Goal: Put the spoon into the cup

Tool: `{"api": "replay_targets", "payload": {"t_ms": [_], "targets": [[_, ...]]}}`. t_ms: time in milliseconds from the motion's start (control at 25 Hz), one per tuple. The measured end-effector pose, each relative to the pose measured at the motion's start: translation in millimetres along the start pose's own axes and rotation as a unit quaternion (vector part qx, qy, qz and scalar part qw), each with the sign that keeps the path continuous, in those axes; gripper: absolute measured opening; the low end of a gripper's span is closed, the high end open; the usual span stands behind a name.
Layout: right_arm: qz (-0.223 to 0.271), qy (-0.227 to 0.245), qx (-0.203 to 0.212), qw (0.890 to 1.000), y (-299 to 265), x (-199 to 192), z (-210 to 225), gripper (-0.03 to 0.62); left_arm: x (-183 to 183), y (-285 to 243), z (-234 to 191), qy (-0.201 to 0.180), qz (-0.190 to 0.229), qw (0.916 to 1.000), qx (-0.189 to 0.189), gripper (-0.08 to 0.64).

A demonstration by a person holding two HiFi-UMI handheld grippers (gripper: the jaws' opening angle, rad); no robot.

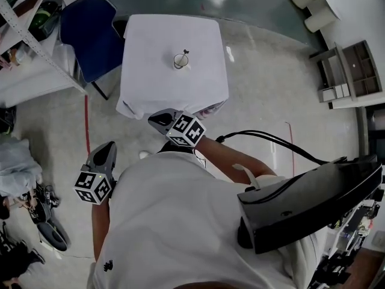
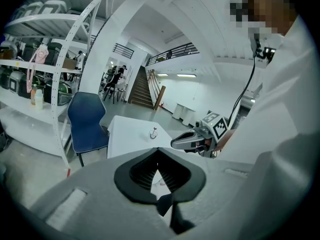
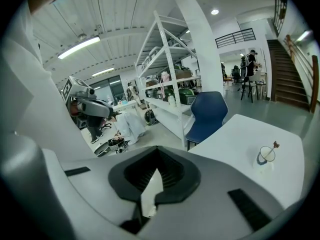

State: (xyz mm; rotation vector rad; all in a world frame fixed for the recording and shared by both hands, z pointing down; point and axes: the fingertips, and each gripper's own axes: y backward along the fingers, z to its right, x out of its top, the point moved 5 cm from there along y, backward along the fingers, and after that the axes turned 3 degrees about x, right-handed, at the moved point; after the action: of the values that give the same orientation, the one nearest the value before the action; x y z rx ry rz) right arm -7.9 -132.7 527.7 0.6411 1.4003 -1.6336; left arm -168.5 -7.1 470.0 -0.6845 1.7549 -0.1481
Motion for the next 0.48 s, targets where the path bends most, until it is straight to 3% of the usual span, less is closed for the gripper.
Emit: {"api": "replay_targets", "payload": {"t_ms": [480], "targets": [[-0.005, -0.012, -0.003, 1.0, 10.1, -13.8, -8.9, 0.008, 7.5, -9.3, 9.0, -0.012, -0.006, 0.9997, -0.019, 0.008]]}}
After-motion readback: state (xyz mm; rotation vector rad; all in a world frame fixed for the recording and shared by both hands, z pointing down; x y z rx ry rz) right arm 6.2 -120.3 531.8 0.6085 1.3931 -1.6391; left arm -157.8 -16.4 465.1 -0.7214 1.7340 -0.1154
